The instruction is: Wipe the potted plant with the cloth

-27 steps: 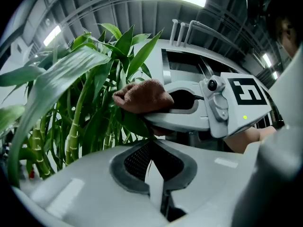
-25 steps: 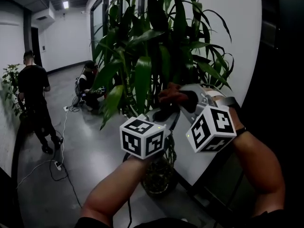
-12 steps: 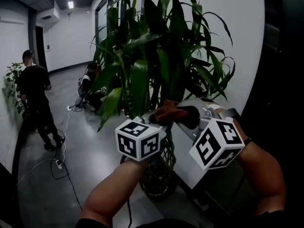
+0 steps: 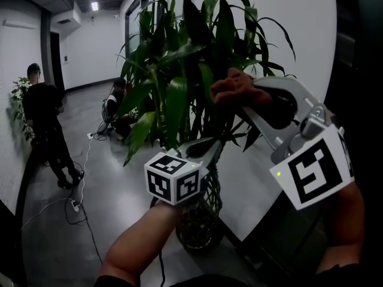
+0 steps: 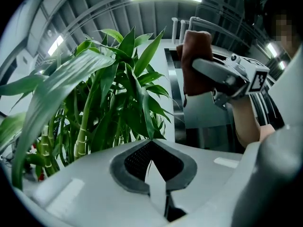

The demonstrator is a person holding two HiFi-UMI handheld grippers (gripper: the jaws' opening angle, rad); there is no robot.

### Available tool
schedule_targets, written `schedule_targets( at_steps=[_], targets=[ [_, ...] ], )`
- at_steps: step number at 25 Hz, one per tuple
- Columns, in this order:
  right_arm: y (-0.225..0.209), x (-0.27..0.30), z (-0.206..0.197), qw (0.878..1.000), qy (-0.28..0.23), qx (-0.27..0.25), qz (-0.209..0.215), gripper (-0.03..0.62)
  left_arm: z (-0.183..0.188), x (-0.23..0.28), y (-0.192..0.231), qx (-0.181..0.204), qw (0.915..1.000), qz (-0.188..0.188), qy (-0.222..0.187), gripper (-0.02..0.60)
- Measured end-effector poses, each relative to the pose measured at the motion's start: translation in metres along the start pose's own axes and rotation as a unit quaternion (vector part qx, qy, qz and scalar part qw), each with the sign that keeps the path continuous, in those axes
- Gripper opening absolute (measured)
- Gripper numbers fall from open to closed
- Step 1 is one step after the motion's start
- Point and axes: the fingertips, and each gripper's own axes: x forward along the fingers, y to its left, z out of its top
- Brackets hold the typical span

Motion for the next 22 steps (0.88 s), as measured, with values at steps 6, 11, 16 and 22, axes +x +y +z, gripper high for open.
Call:
schedule_targets(
  at_steps=[6,11,16,22],
  targets=[
    [-0.045,0.060,-0.048,0.998,0.064,0.011,-0.021,0.066,-0.001,0.001,-0.002,0.000,1.0000,0.004,0.006,0.023],
    [-0.021,0.103,-0.085,0.993,0.114,0.017,0.025,0.066,-0.003,0.000,-0.003,-0.009,0.9999,0.005,0.007,0.023],
    [0.008,0.113,-0.092,0.992,0.119,0.004,0.048,0.066,-0.007,-0.001,-0.005,-0.016,0.9998,0.006,0.010,0.023],
    [0.034,0.111,-0.084,0.992,0.108,-0.011,0.070,0.066,-0.010,0.001,-0.001,-0.017,0.9997,0.007,0.013,0.023]
  ],
)
